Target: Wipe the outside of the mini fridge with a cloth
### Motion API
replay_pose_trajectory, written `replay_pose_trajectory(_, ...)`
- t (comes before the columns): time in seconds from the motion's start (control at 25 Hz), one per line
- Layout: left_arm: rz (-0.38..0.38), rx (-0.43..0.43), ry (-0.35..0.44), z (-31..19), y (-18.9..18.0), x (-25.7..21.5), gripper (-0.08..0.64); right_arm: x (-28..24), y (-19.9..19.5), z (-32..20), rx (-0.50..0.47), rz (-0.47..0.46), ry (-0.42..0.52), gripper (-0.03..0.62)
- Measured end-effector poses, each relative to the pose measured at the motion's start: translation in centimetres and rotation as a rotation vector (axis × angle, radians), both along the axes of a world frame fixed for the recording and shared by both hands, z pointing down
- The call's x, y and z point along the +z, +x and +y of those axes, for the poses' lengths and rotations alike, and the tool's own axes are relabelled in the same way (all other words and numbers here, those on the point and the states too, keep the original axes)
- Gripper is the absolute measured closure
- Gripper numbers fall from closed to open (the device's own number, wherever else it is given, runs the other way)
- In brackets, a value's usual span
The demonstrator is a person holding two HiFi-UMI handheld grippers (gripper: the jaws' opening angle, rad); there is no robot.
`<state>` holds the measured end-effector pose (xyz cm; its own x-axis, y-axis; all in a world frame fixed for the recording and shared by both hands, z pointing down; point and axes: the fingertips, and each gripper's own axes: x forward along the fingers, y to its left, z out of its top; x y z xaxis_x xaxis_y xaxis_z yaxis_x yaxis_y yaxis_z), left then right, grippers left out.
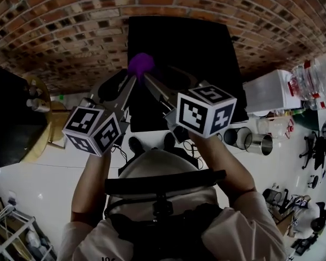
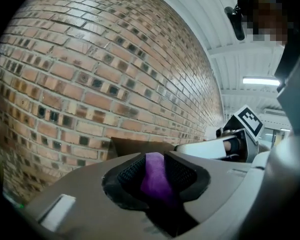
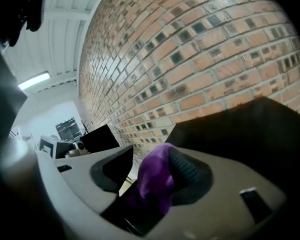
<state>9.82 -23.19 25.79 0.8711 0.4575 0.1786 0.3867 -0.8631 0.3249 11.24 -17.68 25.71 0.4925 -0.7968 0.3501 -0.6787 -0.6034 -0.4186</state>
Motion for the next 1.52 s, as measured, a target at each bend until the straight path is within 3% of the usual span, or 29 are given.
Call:
replay_pose_trajectory(0.08,-0.014,-0.012,0.023,0.4,-0.1,0.1,0.4,-1.5,0.6,2.2,0.002,0.099,-0.033,0.356)
replay_pose_trajectory(0.2,-0.035,-0.023,0.063,1.7,0.0,0.1,0.283,-1.9,2.1,5.6,0.01,0.263,-0.166,0.356)
replay_pose_trajectory(0.28,-0.052,-0.025,0.1,2.9,0.3,0.3,0.247,-0.9,2.7,6.9,-0.026,0.312,-0.246,0.356)
replay_pose_trajectory(0.52,-0.121,-0.128,0.254,4.1,2.2,1.6,0.241,1.2,2.9,7.7,-0.125,0.36,-0.274,0.357)
replay_pose_trajectory(0.72,-0.22,-0.22,0.313,3.7,2.6,3.5,0.245,1.1,3.1,7.4,-0.178,0.436,-0.273,0.367)
replay_pose_trajectory(0.96,-0.27,-0.316,0.392,3.0,3.0,4.6,0.272,1.5,2.6,6.7,-0.268,0.398,-0.197,0.405)
replay_pose_trajectory(1.16,-0.254,-0.306,0.482,3.2,3.0,4.5,0.338,1.8,2.8,6.8,-0.285,0.335,-0.135,0.407)
replay_pose_trajectory(1.28,-0.237,-0.314,0.48,2.8,2.9,4.2,0.415,1.7,2.7,6.8,-0.293,0.337,-0.13,0.407)
replay_pose_trajectory(1.52,-0.196,-0.29,0.443,2.7,2.9,3.6,0.449,1.6,2.7,6.8,-0.303,0.337,-0.129,0.407)
